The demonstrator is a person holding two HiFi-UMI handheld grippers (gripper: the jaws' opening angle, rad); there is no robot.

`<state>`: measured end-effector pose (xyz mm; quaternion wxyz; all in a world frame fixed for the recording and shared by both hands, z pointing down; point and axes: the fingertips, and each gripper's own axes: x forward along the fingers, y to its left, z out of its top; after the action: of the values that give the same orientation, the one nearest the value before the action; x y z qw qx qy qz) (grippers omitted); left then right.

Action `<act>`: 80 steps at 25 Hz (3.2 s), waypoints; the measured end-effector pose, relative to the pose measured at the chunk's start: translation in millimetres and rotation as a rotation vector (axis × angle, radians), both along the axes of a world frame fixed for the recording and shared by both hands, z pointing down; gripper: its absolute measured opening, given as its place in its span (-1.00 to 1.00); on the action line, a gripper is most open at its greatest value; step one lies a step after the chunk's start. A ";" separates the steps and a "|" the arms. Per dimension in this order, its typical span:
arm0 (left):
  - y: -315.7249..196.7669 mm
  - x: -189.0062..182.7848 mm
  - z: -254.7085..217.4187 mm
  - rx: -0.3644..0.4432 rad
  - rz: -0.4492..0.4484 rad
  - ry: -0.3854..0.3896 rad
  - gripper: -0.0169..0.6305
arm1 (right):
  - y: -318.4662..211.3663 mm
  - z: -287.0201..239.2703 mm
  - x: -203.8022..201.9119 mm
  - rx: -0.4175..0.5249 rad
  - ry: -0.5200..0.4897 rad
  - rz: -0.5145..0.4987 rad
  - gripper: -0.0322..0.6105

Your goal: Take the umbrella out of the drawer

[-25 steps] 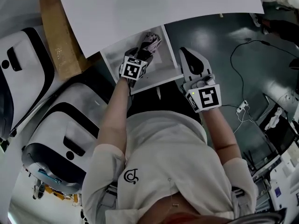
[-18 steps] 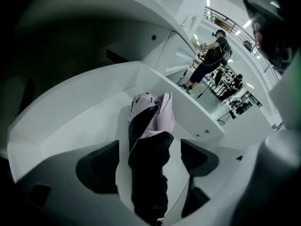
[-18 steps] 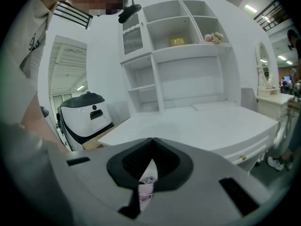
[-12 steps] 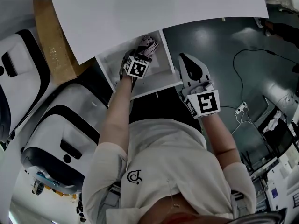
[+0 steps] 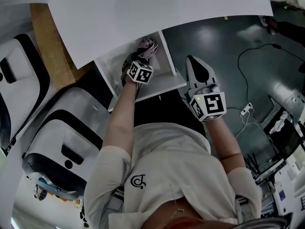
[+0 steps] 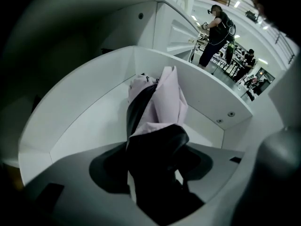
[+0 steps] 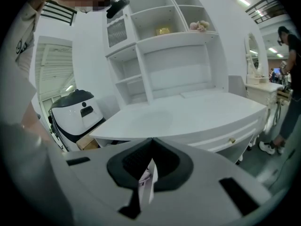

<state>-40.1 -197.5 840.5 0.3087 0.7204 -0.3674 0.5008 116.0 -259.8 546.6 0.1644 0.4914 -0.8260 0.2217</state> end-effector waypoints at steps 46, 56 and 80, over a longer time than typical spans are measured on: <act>-72.9 10.2 -416.7 0.749 -0.094 0.310 -0.29 | -31.5 -202.0 -27.7 0.383 -0.091 -0.161 -0.88; -58.8 -51.6 -530.6 1.053 -0.234 0.311 -0.29 | -28.2 -230.5 -63.0 0.459 -0.121 -0.264 -0.88; -19.5 -102.8 -574.6 1.175 -0.375 0.281 -0.28 | -10.1 -265.0 -92.2 0.557 -0.152 -0.353 -0.89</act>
<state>-142.8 -217.0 266.0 -0.0105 0.7521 -0.6568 0.0536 23.8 -269.9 281.6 -0.0026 0.3491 -0.9371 -0.0083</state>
